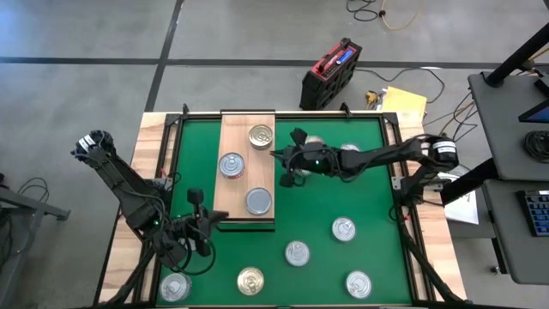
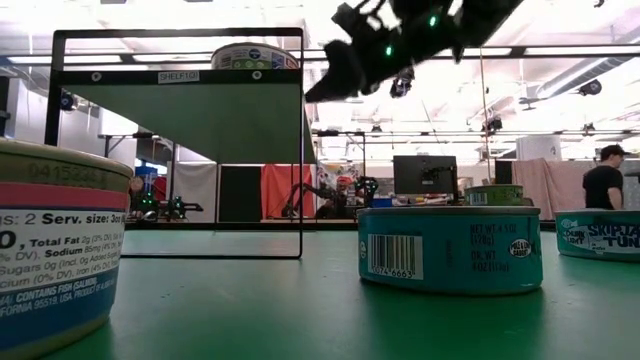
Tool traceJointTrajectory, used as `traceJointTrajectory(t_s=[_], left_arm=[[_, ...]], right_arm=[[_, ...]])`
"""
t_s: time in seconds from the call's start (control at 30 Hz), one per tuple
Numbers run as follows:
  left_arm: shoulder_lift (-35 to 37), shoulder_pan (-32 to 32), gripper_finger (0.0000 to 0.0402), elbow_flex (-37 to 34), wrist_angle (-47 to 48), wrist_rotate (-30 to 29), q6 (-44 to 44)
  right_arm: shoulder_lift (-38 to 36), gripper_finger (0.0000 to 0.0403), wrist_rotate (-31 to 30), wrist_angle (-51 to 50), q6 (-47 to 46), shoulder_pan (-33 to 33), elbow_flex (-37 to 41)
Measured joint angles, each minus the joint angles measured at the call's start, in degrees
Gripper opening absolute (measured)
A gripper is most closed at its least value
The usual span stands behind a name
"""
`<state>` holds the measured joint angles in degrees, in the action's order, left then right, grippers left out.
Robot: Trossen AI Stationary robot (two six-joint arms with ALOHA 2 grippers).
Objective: Stack canned seafood by type on shelf
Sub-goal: Put the blue and pink tuna can on the shelf
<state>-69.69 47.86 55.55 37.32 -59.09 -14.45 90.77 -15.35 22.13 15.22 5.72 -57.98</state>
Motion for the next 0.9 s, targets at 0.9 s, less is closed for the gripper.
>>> traceJointTrajectory(t_s=[0.9], left_arm=[[0.00,-0.07,0.0000,0.00,-1.40,-5.31,3.48]], right_arm=[[4.93,0.0009,5.27,0.48,-12.34,3.03,-3.78]])
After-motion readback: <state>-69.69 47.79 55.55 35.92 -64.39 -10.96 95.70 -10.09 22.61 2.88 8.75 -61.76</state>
